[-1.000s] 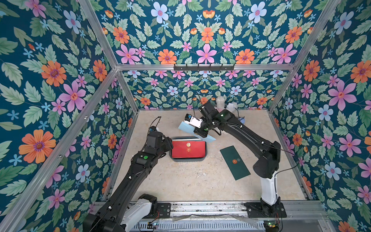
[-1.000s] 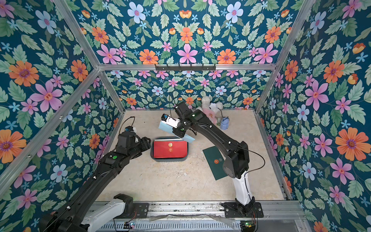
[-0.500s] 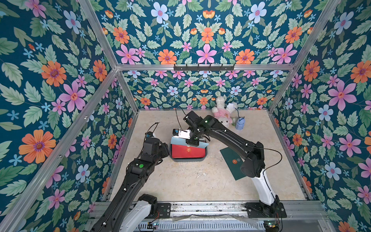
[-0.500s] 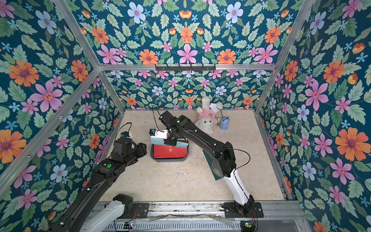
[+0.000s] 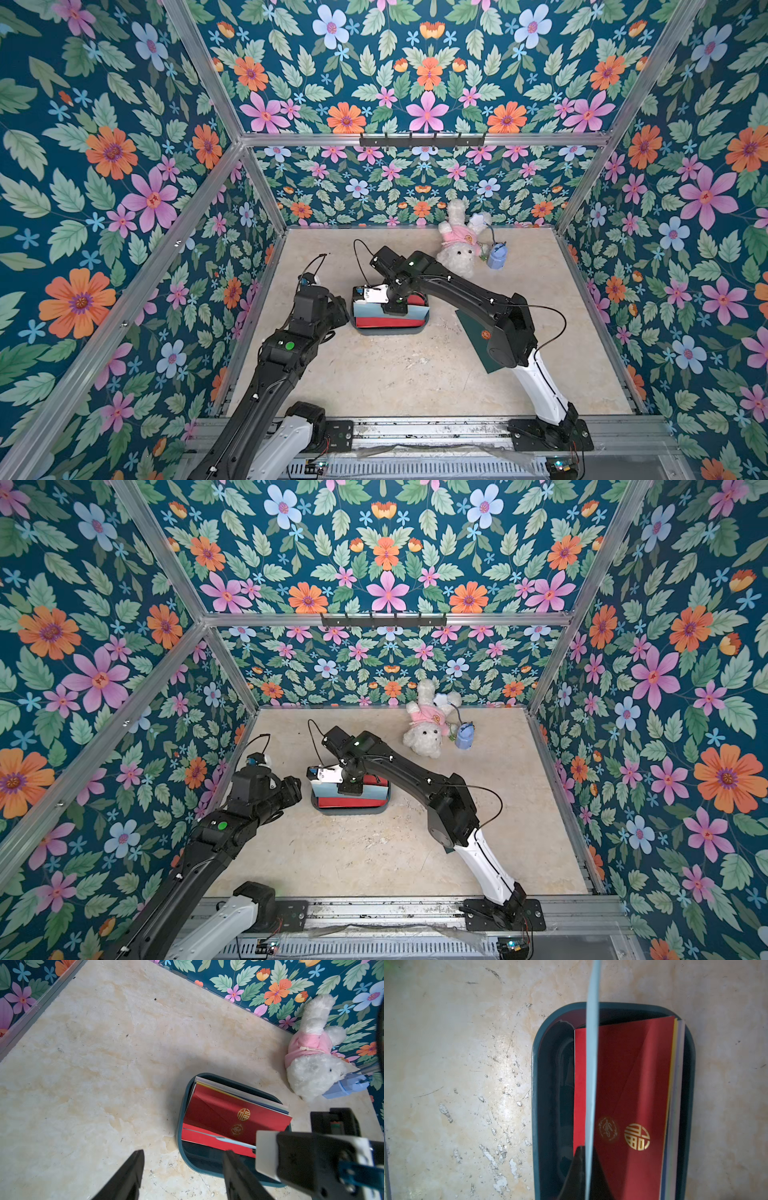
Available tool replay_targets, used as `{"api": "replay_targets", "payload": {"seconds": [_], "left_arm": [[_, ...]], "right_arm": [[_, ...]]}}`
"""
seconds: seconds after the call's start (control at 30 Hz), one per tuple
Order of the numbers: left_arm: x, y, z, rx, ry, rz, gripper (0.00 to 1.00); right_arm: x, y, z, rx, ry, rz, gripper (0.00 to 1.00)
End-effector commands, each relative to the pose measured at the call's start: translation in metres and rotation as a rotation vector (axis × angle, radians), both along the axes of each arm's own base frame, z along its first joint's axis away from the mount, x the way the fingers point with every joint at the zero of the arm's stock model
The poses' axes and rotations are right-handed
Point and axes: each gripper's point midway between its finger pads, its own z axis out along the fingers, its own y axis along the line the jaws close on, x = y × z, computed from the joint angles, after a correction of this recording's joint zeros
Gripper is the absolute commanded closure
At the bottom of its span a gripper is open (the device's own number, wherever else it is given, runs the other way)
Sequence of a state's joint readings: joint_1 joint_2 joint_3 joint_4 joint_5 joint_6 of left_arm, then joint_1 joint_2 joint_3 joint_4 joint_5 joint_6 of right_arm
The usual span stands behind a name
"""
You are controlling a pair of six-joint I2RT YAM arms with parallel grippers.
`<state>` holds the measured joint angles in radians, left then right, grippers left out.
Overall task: Put the sealed envelopes into the storage box
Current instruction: Place the envelope in the storage box.
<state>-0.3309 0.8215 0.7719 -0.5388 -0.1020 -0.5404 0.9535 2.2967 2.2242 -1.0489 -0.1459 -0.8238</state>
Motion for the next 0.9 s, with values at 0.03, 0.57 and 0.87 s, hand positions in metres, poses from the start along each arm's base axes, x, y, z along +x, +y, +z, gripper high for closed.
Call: {"api": "replay_targets", "payload": {"seconds": [0.03, 0.57, 0.87], "left_arm": [[0.000, 0.000, -0.003, 0.014, 0.010, -0.007, 0.34], [-0.001, -0.001, -0.006, 0.011, 0.012, -0.015, 0.33], [-0.001, -0.001, -0.007, 0.015, 0.015, -0.015, 0.33]], "right_arm": [[0.007, 0.002, -0.008, -0.022, -0.046, -0.022, 0.88], [0.015, 0.001, 0.001, 0.014, -0.066, -0.041, 1.00], [0.002, 0.006, 0.022, 0.049, -0.044, 0.023, 1.00]]}}
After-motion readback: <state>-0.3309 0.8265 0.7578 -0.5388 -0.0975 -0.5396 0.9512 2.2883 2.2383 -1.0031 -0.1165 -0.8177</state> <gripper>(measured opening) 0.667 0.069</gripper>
